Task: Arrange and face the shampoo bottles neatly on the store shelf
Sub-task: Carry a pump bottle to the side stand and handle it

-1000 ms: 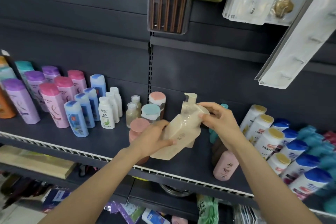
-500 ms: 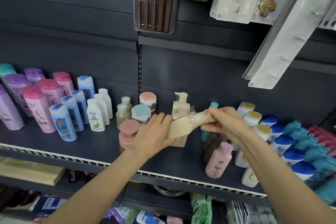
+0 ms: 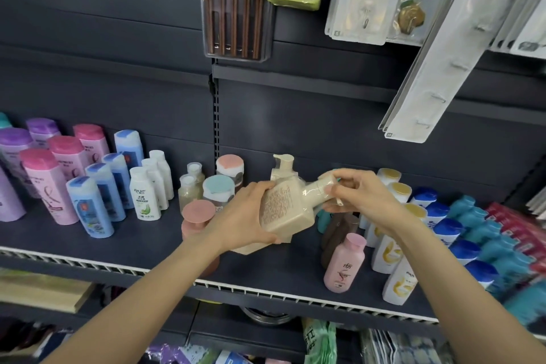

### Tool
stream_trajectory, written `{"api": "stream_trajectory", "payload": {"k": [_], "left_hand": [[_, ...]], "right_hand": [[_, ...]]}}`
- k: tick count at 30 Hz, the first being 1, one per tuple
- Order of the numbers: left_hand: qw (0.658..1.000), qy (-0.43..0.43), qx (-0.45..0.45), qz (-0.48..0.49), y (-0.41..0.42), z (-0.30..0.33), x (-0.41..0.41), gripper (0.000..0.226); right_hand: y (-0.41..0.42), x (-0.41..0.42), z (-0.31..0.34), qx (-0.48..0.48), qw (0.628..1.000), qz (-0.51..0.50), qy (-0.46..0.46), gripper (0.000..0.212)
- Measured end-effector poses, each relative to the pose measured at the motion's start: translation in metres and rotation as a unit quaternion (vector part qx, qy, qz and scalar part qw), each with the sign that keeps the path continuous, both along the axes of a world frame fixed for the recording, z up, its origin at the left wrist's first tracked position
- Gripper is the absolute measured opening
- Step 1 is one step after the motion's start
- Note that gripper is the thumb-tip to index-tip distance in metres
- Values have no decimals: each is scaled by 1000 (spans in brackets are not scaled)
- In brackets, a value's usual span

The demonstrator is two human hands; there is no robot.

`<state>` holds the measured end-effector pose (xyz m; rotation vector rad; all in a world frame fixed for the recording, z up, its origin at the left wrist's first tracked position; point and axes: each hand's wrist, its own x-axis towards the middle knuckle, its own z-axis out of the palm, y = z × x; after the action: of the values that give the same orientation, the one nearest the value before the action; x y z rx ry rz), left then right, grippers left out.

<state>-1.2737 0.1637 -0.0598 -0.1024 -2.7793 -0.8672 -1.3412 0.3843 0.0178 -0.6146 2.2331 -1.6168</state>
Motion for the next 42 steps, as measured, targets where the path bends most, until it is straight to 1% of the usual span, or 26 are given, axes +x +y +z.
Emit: {"api": "stream_trajectory", "payload": {"k": [2, 4, 8, 13, 16, 19, 22, 25, 28, 31, 33, 36, 38, 40, 42], "left_hand": [[999, 31, -25, 28, 4, -1, 2, 101], [998, 44, -33, 31, 7, 0, 4, 102], [999, 21, -41, 22, 12, 7, 4, 107], [999, -5, -42, 17, 19, 12, 3, 111], [1000, -2, -1, 16, 22, 11, 2, 109], [997, 4, 81, 19, 23, 9, 0, 108], [991, -1, 137, 9, 23, 12, 2, 105], [982, -29, 185, -6, 23, 14, 8, 99], [973, -38, 226, 2, 20, 13, 13, 95], [966, -51, 252, 15, 18, 17, 24, 91], [960, -61, 273, 21, 16, 18, 34, 86], [944, -76, 318, 43, 8, 17, 53, 79], [931, -88, 349, 60, -1, 15, 72, 76], [920, -91, 375, 73, -10, 13, 92, 80], [917, -86, 380, 88, -20, 12, 113, 78]], "right_hand": [[5, -2, 0, -8, 1000, 7, -4, 26], [9, -4, -2, -19, 1000, 7, 0, 31], [8, -5, -2, -40, 999, -18, 10, 32], [9, -6, -3, -33, 999, -19, 14, 28], [13, -8, -3, -63, 998, -8, 7, 23], [9, -13, -8, -157, 986, 24, -49, 24], [4, -21, -11, -250, 959, 87, -104, 32], [4, -29, -10, -280, 933, 184, -132, 42], [4, -36, -9, -276, 914, 255, -152, 51], [-6, -36, -8, -234, 937, 238, -104, 53], [-19, -30, -5, -212, 952, 216, -55, 47], [-44, -12, 2, -197, 960, 200, -12, 31], [-64, 4, 4, -186, 963, 194, -7, 26], [-86, 21, 6, -173, 969, 179, -3, 23], [-109, 42, 6, -164, 972, 171, 5, 23]]}}
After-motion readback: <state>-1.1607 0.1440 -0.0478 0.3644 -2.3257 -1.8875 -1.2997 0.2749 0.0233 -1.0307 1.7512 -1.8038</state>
